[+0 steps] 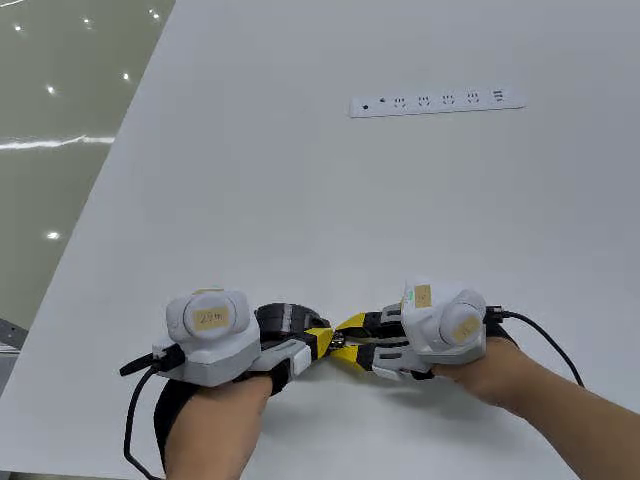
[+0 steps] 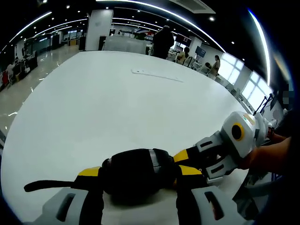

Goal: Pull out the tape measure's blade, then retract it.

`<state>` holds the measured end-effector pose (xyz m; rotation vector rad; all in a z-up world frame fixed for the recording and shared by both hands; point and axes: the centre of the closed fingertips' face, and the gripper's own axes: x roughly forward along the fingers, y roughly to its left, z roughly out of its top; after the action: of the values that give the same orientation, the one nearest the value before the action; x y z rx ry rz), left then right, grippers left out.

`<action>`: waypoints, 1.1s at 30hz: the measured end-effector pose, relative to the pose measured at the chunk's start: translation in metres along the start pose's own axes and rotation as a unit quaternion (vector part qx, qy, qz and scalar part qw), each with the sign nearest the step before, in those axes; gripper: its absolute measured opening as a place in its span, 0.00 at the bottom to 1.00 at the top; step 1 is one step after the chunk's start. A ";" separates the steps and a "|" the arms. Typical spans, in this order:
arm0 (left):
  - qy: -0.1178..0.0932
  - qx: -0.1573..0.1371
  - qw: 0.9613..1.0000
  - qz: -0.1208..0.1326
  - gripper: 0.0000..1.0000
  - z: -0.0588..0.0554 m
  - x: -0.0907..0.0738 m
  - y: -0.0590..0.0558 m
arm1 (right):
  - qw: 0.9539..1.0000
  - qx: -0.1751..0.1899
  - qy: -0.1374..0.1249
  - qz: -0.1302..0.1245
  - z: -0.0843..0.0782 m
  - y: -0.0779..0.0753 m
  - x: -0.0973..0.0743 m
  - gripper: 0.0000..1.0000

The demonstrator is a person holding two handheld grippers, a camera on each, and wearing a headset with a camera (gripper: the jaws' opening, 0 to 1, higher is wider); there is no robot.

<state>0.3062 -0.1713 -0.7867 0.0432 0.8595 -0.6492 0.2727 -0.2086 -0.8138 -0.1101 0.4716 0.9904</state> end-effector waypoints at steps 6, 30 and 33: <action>-0.005 0.002 1.000 -0.004 0.61 0.001 -0.002 0.001 | 1.000 -0.008 0.003 0.001 -0.001 0.001 -0.001 0.16; -0.033 0.029 0.999 -0.020 0.66 0.014 -0.014 0.008 | 0.999 0.027 0.000 -0.031 0.009 -0.004 -0.017 0.30; -0.035 0.041 0.998 -0.023 0.66 0.015 -0.017 0.011 | 0.999 0.033 0.001 -0.034 0.010 -0.003 -0.021 0.32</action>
<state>0.3146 -0.1583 -0.7666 0.0748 0.7684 -0.7257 0.2687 -0.2234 -0.7967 -0.0666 0.4985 0.9074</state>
